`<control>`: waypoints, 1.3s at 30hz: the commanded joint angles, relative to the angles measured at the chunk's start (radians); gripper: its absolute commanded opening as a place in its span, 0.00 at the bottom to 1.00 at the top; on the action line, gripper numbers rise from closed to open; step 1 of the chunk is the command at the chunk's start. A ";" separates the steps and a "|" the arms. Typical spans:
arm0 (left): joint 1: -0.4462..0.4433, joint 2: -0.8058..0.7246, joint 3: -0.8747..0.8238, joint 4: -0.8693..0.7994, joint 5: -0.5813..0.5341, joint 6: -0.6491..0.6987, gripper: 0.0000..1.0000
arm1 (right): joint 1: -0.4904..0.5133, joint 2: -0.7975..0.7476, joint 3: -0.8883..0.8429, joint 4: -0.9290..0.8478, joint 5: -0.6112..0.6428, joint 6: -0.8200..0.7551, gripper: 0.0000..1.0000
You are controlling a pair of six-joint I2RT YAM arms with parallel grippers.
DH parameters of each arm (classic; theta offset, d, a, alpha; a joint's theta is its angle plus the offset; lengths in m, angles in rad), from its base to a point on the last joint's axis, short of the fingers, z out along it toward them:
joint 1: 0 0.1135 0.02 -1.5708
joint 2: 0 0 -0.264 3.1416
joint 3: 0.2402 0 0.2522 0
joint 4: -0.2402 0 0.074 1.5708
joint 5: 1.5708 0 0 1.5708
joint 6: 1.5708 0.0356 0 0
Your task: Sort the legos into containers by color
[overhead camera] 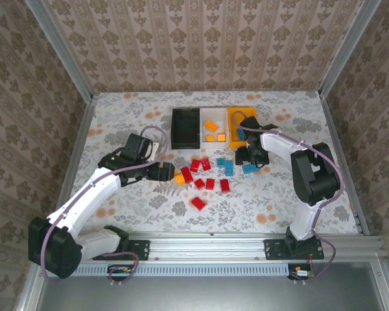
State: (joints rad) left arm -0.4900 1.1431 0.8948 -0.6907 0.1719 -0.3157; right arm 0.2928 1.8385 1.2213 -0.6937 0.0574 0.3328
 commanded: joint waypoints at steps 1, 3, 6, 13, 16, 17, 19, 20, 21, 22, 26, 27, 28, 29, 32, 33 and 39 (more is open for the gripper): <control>0.012 -0.026 -0.003 -0.015 0.014 -0.009 0.94 | -0.016 0.025 0.026 -0.036 0.029 -0.025 0.78; 0.016 -0.034 -0.003 -0.020 0.014 -0.007 0.94 | -0.021 0.034 0.023 -0.030 0.013 -0.025 0.77; 0.022 -0.045 -0.006 -0.023 0.014 -0.008 0.95 | -0.024 0.050 0.022 -0.029 0.006 -0.026 0.76; 0.029 -0.058 -0.010 -0.023 0.015 -0.014 0.97 | -0.024 0.063 0.010 -0.022 -0.034 -0.018 0.75; 0.028 -0.062 -0.012 -0.023 0.014 -0.014 0.97 | -0.024 0.054 -0.007 -0.011 -0.046 -0.010 0.73; 0.029 -0.063 -0.012 -0.023 0.015 -0.015 0.98 | -0.024 0.053 -0.011 -0.009 -0.051 -0.009 0.72; 0.028 -0.065 -0.011 -0.022 0.018 -0.015 0.98 | -0.024 0.053 -0.016 -0.004 -0.055 -0.003 0.69; 0.029 -0.066 -0.011 -0.021 0.020 -0.014 0.98 | -0.024 0.054 -0.017 -0.004 -0.056 -0.001 0.67; 0.028 -0.067 -0.010 -0.024 0.022 -0.016 0.98 | -0.024 0.053 -0.018 -0.005 -0.056 0.001 0.66; 0.030 -0.069 -0.008 -0.026 0.021 -0.017 0.99 | -0.024 0.052 -0.019 -0.005 -0.058 0.004 0.65; 0.050 -0.084 -0.007 -0.034 0.020 -0.016 1.00 | -0.023 0.040 -0.019 -0.012 -0.057 0.007 0.72; 0.056 -0.087 -0.007 -0.037 0.020 -0.016 1.00 | -0.024 0.037 -0.020 -0.014 -0.059 0.004 0.74; 0.057 -0.090 -0.007 -0.039 0.021 -0.016 1.00 | -0.024 0.034 -0.023 -0.016 -0.064 0.002 0.75; 0.058 -0.091 -0.007 -0.043 0.021 -0.016 1.00 | -0.024 0.034 -0.023 -0.022 -0.080 -0.005 0.76; 0.061 -0.095 -0.011 -0.043 0.021 -0.017 1.00 | -0.023 0.028 -0.034 -0.036 -0.142 -0.017 0.77; 0.061 -0.095 -0.013 -0.042 0.023 -0.017 1.00 | -0.022 0.018 -0.044 -0.031 -0.153 -0.013 0.77; 0.064 -0.088 -0.019 -0.020 0.039 -0.026 1.00 | -0.016 -0.041 -0.102 -0.030 -0.179 -0.002 0.73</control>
State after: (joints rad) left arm -0.4358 1.0664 0.8875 -0.7097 0.1879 -0.3218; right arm 0.2665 1.8328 1.1557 -0.6781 -0.0608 0.3168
